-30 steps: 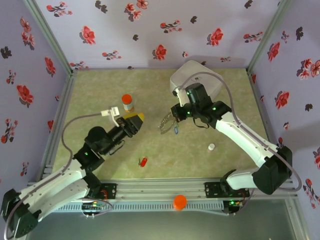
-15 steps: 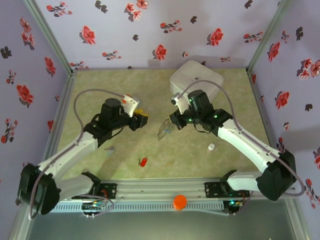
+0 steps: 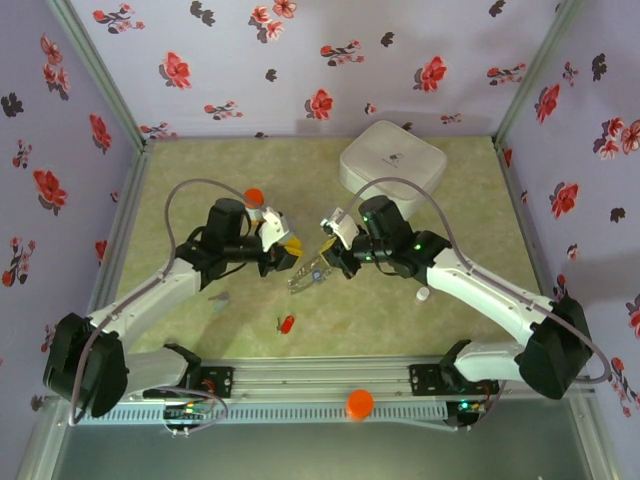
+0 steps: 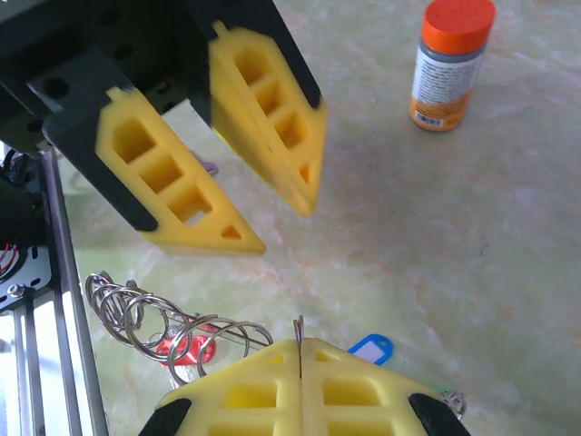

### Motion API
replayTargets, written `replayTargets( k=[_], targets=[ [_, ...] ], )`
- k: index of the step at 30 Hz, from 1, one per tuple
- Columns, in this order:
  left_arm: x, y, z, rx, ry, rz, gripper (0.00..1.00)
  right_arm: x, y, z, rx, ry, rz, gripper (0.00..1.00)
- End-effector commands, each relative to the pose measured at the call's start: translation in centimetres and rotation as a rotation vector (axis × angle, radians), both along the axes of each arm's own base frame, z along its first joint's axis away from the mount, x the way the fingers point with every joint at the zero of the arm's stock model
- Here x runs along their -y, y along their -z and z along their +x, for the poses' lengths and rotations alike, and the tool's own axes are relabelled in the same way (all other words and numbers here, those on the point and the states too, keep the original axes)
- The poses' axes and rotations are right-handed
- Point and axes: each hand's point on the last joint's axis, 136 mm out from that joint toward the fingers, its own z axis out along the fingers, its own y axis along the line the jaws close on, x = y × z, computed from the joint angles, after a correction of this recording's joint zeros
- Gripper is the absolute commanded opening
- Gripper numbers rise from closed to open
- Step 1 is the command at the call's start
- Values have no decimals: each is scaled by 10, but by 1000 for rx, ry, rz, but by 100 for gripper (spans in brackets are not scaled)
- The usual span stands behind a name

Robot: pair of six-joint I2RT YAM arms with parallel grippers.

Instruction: Put the keys on the keyring

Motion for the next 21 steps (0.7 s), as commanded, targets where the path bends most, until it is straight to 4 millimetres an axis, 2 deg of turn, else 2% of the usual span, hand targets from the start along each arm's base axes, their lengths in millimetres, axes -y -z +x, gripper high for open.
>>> replayTargets(
  k=[1,14,21],
  targets=[
    [8,0,-10,24,101,-38,27,-10,-5,-10,58,-95,33,0],
    [14,16,-43,-22,277,-81,23,-12,11,-23,90,-159,-25,0],
    [14,26,-49,-7,320,-46,23,-17,16,-32,64,-202,-32,0]
  ],
)
